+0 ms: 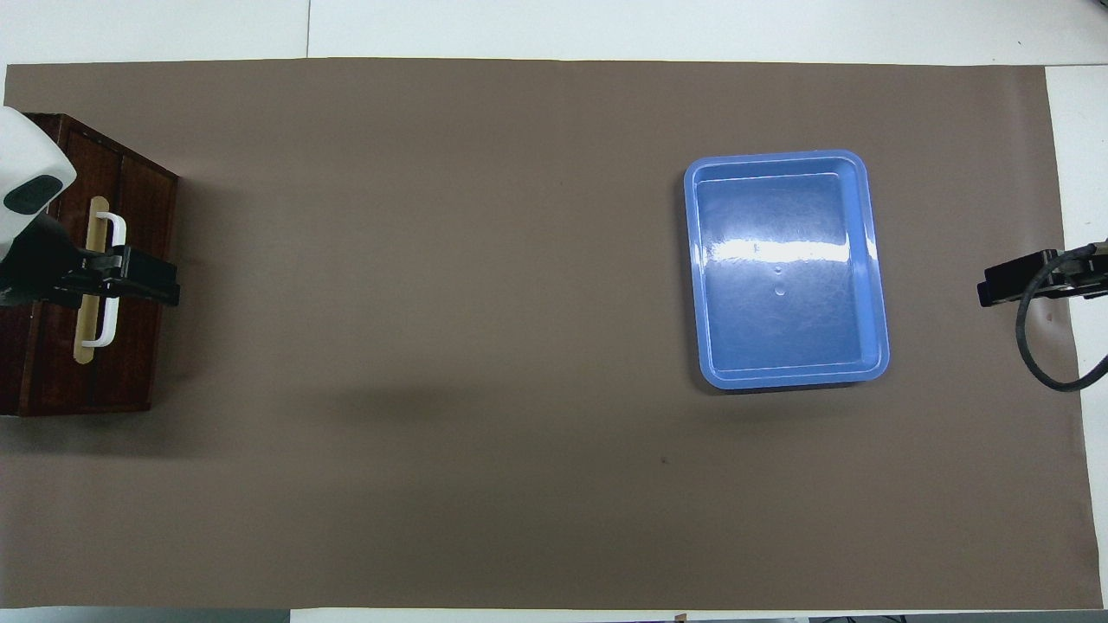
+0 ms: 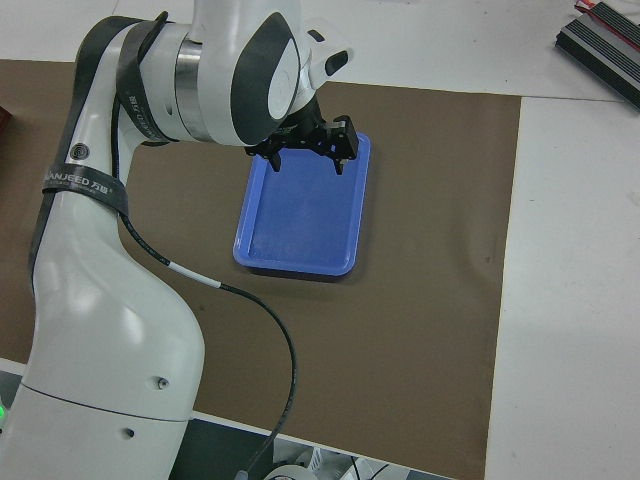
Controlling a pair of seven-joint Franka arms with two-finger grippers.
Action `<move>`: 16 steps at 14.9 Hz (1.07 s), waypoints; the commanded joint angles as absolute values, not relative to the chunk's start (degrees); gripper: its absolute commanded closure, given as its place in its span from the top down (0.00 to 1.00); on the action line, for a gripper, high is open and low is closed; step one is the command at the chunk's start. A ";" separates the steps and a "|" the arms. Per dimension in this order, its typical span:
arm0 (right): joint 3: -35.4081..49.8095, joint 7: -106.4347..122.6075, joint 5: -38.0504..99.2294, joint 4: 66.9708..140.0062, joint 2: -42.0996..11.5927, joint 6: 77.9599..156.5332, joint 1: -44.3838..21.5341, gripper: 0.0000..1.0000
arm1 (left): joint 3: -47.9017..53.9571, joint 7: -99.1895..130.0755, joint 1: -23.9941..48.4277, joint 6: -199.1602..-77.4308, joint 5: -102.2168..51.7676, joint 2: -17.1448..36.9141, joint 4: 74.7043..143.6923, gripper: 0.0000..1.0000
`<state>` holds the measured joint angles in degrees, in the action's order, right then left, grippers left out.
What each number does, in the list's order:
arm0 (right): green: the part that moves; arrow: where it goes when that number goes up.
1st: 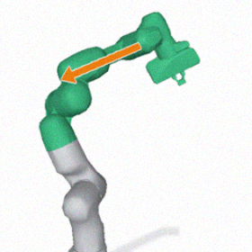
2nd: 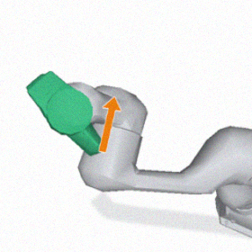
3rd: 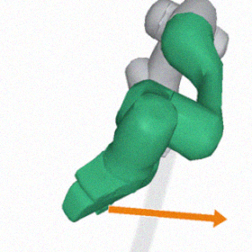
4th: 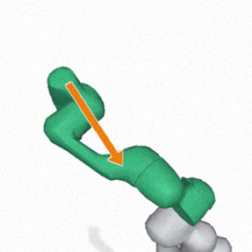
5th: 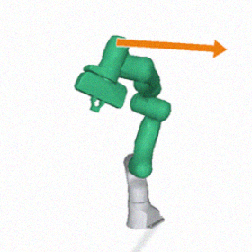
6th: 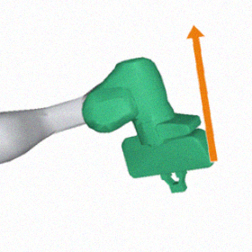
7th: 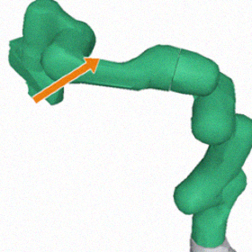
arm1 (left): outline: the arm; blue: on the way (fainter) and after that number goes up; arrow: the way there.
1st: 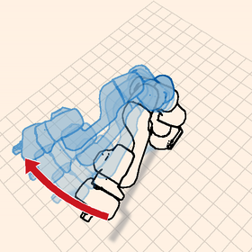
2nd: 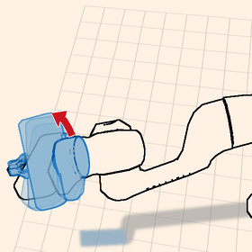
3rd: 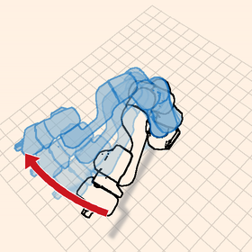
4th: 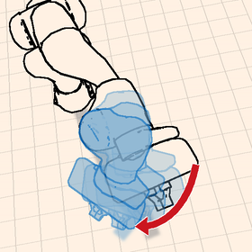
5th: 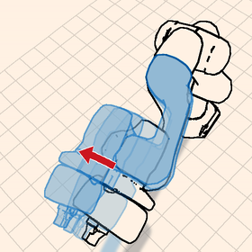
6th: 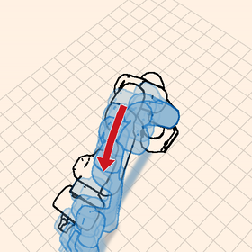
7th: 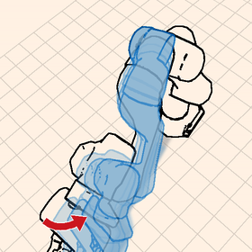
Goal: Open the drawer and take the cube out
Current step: 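Reach the left gripper to the white drawer handle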
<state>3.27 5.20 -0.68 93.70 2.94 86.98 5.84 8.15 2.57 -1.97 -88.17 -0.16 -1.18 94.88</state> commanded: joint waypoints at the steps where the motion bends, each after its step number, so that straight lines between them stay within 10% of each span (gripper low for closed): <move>1: 3.69 6.77 -1.67 94.39 3.69 87.19 6.59 1.00 | 8.44 2.64 -2.37 -88.59 -1.23 -0.79 94.31 1.00; 16: 3.60 6.86 -1.67 94.39 3.69 87.63 6.68 1.00 | 9.14 2.90 3.42 -108.35 15.10 1.48 107.04 1.00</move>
